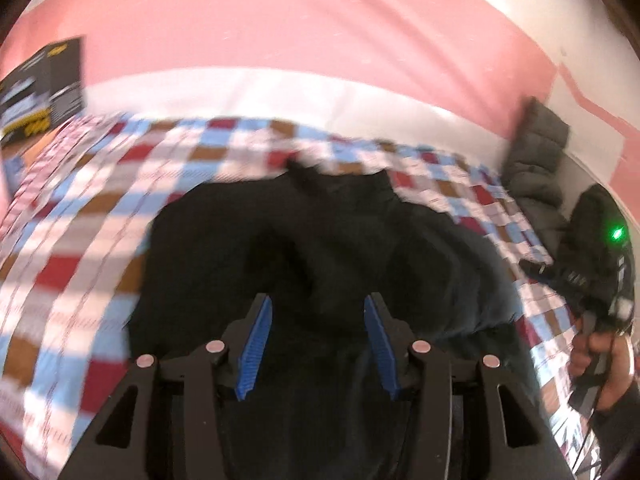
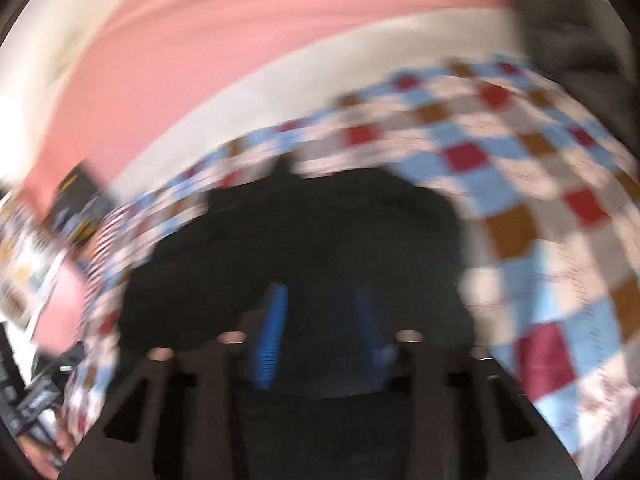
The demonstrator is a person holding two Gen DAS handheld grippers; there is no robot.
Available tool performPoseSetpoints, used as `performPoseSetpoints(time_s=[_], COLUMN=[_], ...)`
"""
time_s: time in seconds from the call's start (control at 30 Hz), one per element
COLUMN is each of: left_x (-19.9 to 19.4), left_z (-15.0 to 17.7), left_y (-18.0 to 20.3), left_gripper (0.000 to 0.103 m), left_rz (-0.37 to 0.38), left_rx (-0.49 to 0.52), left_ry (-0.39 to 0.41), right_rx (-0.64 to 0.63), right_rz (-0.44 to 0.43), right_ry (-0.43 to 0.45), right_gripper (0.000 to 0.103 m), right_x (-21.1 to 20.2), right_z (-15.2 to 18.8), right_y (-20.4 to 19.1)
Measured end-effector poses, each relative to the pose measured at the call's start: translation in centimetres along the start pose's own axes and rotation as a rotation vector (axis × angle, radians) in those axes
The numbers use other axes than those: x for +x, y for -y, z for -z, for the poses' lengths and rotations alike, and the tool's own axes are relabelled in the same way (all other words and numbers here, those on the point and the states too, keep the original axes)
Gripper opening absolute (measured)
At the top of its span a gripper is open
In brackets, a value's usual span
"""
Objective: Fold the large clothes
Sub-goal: 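Lay the held sleeve across the jacket body with the right tool and release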
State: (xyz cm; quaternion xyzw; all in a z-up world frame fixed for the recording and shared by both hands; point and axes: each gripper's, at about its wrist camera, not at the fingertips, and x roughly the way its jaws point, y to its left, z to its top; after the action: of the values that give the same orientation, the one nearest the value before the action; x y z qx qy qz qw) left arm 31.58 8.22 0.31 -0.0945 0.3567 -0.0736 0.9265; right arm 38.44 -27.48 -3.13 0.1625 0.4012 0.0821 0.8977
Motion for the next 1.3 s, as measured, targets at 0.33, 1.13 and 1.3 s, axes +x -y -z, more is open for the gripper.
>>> performPoseSetpoints(time_s=[0.33, 1.13, 1.3], left_x=[10.6, 12.9, 8.2], left_z=[2.5, -1.6, 0.8], left_y=[-2.0, -3.4, -3.8], left_gripper=[0.038, 0.034, 0.034], left_rz=[-0.13, -0.252, -0.21], left_rx=[0.024, 0.017, 0.042], left_ry=[-0.149, -0.146, -0.088], right_rx=[-0.095, -0.171, -0.21], right_rz=[0.027, 0.115, 0.067], right_ry=[-0.162, -0.117, -0.083], right_gripper=[0.025, 0.023, 0.023], right_x=[7.6, 7.5, 3.2], right_z=[3.5, -1.6, 1.3], right_y=[0.1, 1.1, 0.9])
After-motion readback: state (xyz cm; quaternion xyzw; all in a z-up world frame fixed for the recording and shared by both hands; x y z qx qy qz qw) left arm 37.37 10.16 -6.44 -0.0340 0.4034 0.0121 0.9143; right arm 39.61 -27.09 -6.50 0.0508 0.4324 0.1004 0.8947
